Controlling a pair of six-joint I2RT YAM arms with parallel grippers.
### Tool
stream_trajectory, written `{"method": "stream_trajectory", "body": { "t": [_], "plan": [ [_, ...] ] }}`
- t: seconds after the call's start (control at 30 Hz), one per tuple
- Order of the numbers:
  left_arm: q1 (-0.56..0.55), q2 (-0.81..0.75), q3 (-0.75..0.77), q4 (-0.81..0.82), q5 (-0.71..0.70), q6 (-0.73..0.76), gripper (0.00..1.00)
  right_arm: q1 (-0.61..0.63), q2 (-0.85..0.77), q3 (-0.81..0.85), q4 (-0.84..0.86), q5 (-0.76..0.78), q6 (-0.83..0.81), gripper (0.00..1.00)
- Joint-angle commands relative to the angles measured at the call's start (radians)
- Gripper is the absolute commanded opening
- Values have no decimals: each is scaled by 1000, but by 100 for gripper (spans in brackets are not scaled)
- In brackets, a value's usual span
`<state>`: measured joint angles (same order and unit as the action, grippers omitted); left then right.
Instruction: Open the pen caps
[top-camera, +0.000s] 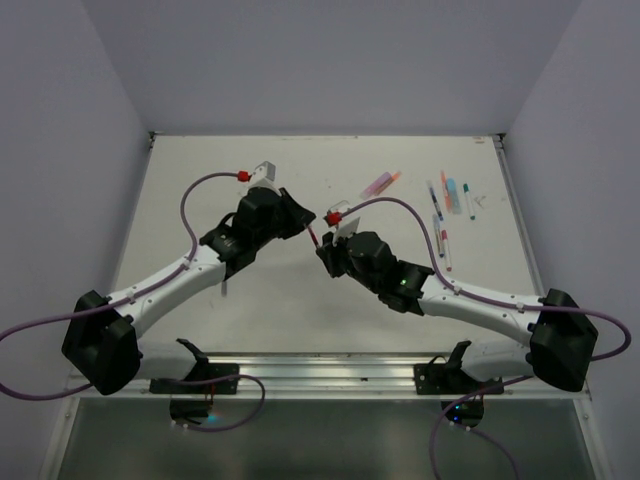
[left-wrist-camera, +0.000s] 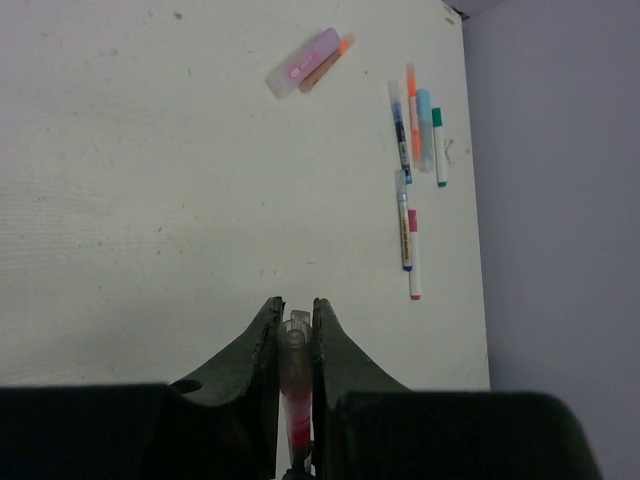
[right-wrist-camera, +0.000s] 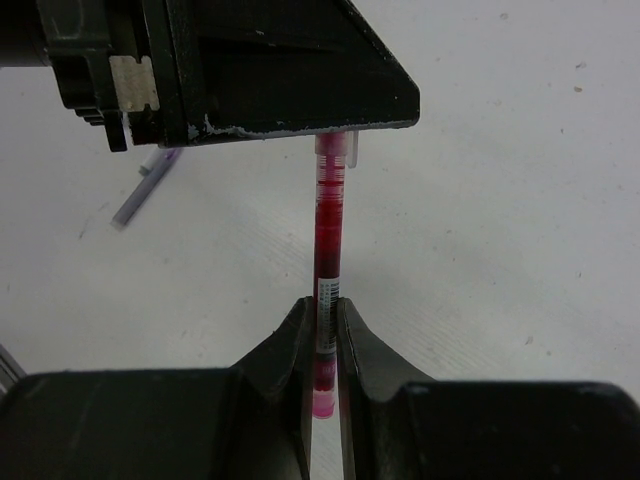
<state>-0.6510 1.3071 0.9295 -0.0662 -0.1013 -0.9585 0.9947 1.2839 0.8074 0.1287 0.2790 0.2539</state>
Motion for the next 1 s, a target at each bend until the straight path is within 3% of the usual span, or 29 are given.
{"method": "stream_trajectory", "body": {
  "t": [0.0, 0.03, 0.07, 0.17, 0.37, 0.57, 0.97],
  "plan": [
    [-7, 0, 8, 61, -21, -8, 4, 9, -12, 0, 81, 12, 27, 2],
    [-9, 0, 8, 83, -20, -6, 0, 9, -17, -19, 89, 3, 31, 6],
    [-9, 0, 5, 91, -17, 3, 0, 7, -21, -27, 92, -12, 44, 14],
    [-7, -6, -11, 147, 20, 55, 0, 5, -24, -33, 77, -17, 33, 27],
    [-7, -38, -83, 273, 97, 131, 0, -40, -24, -45, 77, -90, 61, 42],
    [-4, -49, -98, 324, 164, 224, 0, -90, -5, -70, 138, -196, 100, 43],
    [34, -46, -129, 408, 256, 191, 0, -114, 11, -80, 186, -254, 119, 34]
  ]
}}
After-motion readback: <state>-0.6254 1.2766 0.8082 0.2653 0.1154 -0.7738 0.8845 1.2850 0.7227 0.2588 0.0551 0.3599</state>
